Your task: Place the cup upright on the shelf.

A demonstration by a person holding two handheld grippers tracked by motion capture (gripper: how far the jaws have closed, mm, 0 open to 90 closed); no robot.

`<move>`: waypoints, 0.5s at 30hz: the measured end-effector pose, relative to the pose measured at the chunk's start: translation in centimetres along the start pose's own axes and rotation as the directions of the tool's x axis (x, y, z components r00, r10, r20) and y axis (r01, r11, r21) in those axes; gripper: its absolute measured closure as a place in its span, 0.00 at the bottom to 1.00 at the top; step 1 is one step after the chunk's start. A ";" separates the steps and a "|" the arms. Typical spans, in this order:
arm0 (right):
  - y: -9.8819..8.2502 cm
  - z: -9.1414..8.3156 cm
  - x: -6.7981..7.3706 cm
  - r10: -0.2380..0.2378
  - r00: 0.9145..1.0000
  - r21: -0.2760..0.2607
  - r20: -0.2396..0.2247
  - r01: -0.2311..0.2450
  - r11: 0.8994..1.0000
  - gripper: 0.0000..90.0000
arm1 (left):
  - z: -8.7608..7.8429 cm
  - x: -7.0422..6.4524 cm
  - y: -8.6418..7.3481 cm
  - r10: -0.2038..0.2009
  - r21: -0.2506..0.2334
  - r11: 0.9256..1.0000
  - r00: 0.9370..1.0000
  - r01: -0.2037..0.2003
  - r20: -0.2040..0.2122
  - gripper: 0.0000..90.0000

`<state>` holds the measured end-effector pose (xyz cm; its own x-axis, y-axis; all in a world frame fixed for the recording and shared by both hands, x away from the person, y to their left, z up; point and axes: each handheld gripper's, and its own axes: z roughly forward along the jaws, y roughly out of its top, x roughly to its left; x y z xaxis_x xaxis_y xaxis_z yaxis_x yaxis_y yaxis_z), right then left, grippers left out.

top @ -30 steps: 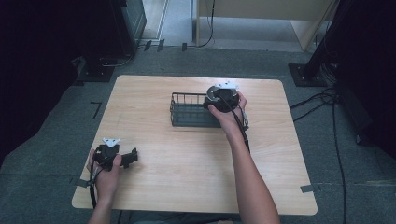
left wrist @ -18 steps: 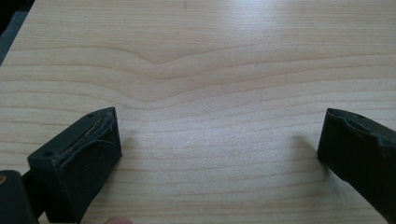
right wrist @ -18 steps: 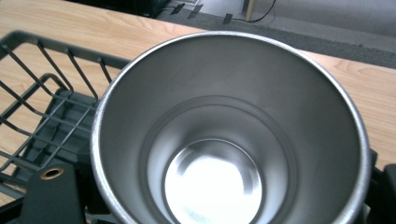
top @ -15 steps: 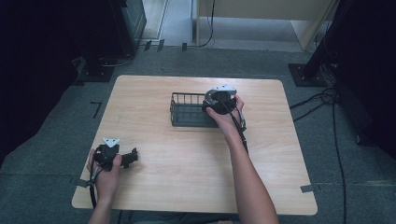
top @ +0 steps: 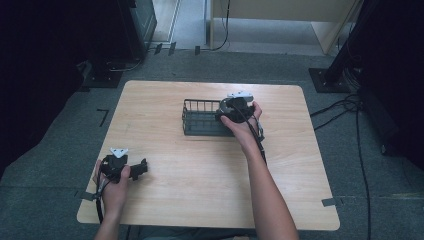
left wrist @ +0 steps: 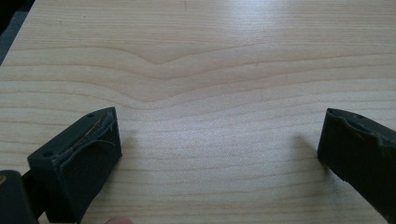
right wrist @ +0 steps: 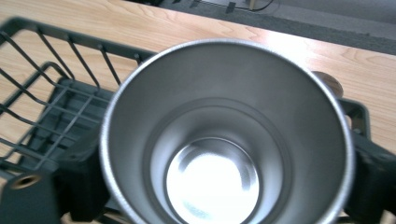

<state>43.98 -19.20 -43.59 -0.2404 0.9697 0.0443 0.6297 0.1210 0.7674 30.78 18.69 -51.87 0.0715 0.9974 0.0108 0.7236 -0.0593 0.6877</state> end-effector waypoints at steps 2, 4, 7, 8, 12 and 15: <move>0.2 -0.4 -0.1 0.003 1.000 -0.005 -0.006 -0.003 1.000 0.04 | 0.0 0.0 0.0 0.000 0.000 1.000 1.000 0.000 0.000 0.00; 0.3 -0.8 -0.1 0.003 1.000 -0.014 -0.010 -0.003 1.000 0.03 | 0.0 0.0 0.0 0.000 0.000 1.000 1.000 0.000 0.000 0.00; 0.5 -1.5 -0.3 0.007 1.000 -0.025 -0.007 -0.007 1.000 0.02 | 0.0 0.0 0.0 0.000 0.000 1.000 1.000 0.000 0.000 0.00; 0.5 -1.7 -0.4 0.009 1.000 -0.030 -0.007 -0.009 1.000 0.02 | 0.0 0.0 0.0 0.000 0.000 1.000 1.000 0.000 0.000 0.00; 0.6 -2.6 -0.6 0.010 1.000 -0.048 -0.007 -0.011 0.999 0.02 | 0.0 0.0 0.0 0.000 0.000 1.000 1.000 0.000 0.000 0.00; 0.6 -3.4 -0.7 0.010 1.000 -0.065 -0.009 -0.010 0.998 0.01 | 0.0 0.0 0.0 0.000 0.000 1.000 1.000 0.000 0.000 0.00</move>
<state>41.99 -20.52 -41.03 -0.2412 0.9687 0.0578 0.5829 0.0970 0.8067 30.78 18.69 -51.87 0.0716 0.9974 0.0103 0.7237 -0.0591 0.6876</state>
